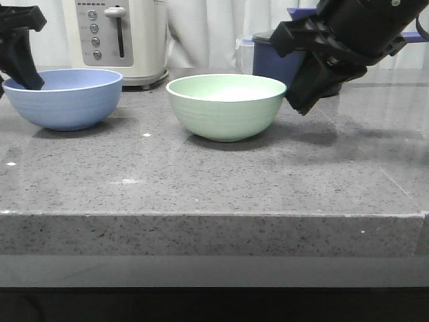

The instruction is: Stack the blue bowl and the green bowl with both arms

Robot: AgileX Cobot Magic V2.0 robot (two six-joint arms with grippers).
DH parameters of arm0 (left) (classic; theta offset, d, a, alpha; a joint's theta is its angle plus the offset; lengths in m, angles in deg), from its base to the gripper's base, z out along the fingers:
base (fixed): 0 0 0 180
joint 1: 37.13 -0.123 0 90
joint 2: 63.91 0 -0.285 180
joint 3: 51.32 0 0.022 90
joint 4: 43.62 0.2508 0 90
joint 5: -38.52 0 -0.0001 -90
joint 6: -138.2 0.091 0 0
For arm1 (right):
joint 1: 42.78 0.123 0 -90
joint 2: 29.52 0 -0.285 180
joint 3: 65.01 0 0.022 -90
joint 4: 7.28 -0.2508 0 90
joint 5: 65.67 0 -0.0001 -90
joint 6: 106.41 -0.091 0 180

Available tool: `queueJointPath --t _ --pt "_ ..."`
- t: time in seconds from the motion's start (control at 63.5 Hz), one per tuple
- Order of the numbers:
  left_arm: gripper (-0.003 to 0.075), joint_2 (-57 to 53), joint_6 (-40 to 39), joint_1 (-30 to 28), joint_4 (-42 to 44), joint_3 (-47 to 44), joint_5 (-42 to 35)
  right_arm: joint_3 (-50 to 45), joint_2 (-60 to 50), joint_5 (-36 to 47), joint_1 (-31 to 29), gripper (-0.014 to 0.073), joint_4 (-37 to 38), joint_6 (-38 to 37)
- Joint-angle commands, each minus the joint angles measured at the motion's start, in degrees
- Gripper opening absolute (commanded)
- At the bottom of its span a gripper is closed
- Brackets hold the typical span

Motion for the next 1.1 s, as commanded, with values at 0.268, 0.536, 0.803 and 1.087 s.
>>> queueJointPath --t 0.268,0.536,0.803,1.087 --pt "0.001 -2.4 0.1 -0.1 -1.5 2.0 -2.7 1.7 -1.9 2.6 0.0 -0.0064 -0.8 0.4" --pt "-0.002 -4.2 0.1 1.6 -1.6 4.4 -1.2 1.7 -1.9 2.6 0.0 -0.0064 -0.8 0.4" --pt "-0.002 -3.6 0.1 9.6 -1.8 14.4 2.5 1.7 -1.9 2.6 0.0 -0.0064 -0.8 0.4" --pt "-0.002 0.5 -0.4 17.7 -4.0 21.6 2.6 1.7 -1.9 2.6 0.0 -0.0064 -0.8 0.4"
